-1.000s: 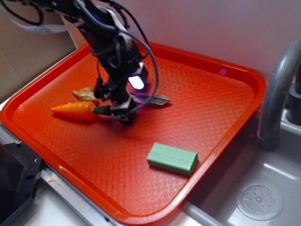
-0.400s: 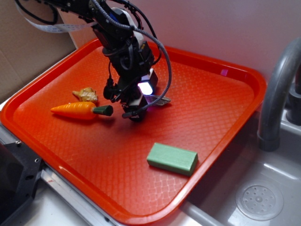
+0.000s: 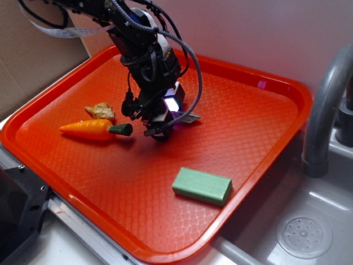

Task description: Grab the wood chip.

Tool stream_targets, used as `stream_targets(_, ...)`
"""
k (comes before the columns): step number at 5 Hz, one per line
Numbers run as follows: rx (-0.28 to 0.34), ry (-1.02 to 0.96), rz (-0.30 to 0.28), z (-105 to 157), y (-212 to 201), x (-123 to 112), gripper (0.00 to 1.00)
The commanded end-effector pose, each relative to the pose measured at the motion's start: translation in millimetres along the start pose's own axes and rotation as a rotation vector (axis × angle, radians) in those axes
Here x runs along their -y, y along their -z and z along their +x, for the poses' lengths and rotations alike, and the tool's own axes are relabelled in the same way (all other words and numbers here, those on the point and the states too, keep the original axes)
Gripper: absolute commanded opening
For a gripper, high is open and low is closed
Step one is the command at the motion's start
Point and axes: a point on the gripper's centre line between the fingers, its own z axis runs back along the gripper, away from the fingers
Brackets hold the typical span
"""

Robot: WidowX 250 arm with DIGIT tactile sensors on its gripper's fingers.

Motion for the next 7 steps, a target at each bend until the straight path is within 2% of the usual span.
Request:
stream_targets(1,0.004,-0.113,0.067,2,-55,5,0.0)
stream_targets(2,-0.041,-0.248,0.185,-5,-106,4,0.0)
stream_targets(3,0.035,-0.287,0.186,0,-156,7,0.0)
stream_targets(4,-0.017,-0.347,0.175,2,-171,10,0.0)
stream_targets(5,-0.137,-0.604,0.104,-8,-218,6,0.0)
stream_targets(6,-0.256,-0.854,0.059,-23,-247,-2,0.0)
stream_targets(7,-0.269,-0.905,0.083,-24,-247,-2,0.0)
